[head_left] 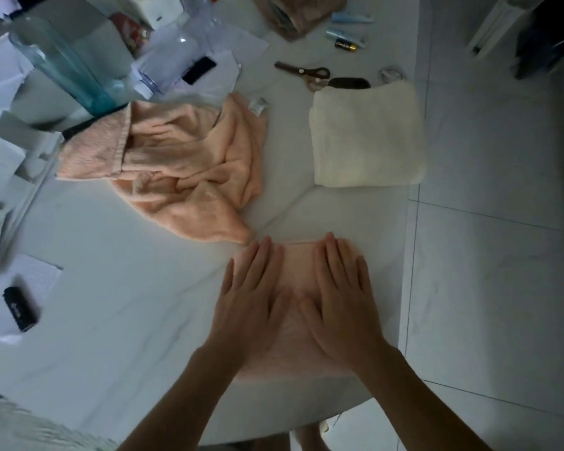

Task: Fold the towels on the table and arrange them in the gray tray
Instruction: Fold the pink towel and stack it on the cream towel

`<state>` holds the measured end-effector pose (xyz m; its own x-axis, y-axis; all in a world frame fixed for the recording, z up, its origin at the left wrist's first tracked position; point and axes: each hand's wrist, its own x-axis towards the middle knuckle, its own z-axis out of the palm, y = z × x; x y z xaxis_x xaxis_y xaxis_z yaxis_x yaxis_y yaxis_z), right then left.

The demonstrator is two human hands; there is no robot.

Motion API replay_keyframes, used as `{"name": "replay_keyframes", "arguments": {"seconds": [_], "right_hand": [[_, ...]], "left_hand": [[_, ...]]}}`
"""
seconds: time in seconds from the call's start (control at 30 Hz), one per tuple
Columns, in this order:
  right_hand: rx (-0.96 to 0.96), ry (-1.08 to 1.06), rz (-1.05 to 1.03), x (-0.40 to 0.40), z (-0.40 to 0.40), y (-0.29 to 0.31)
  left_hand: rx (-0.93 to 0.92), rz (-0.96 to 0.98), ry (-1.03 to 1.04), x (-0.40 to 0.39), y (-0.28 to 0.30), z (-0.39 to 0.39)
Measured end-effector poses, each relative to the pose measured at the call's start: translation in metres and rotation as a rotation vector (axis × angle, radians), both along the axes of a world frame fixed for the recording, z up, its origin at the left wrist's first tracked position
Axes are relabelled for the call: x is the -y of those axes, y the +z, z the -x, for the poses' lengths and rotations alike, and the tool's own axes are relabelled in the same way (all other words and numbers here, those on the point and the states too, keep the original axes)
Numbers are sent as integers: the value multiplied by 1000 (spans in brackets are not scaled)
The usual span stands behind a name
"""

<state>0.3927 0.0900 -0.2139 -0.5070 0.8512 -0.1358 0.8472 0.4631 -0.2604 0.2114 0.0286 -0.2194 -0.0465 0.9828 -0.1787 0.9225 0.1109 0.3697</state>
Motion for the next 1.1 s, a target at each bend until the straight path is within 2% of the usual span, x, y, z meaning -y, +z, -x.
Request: {"name": "replay_keyframes", "arguments": {"seconds": [0.13,0.2,0.3,0.37,0.47,0.57,0.63,0.7,0.77,0.93,1.1], "right_hand": [[-151,-216,191,-4,-22,-2],[-140,-212,234,-6,-31,4],[-174,-301,315,-2,-37,19],[-279,-462,329,8,-44,26],[-459,-668,470,32,-53,33],[-426,-720,678,40,-55,41],[-453,-760,862,33,-55,46],[-531,-803,996,22,-54,57],[-558,-802,988,8,-53,72],[-721,-786,849,-46,-49,125],[-996,-759,626,-149,-50,161]], "left_hand": [[39,-61,42,3,-4,-4],[104,-41,117,0,1,-7],[403,45,555,4,21,-11],[482,34,784,15,32,-14],[592,190,1012,32,43,-19],[764,310,1136,41,50,-14],[957,403,1212,42,53,-6],[1089,459,1220,39,59,0],[1094,416,1175,31,68,3],[1120,178,1017,-28,115,2],[1145,-28,886,-147,155,1]]}}
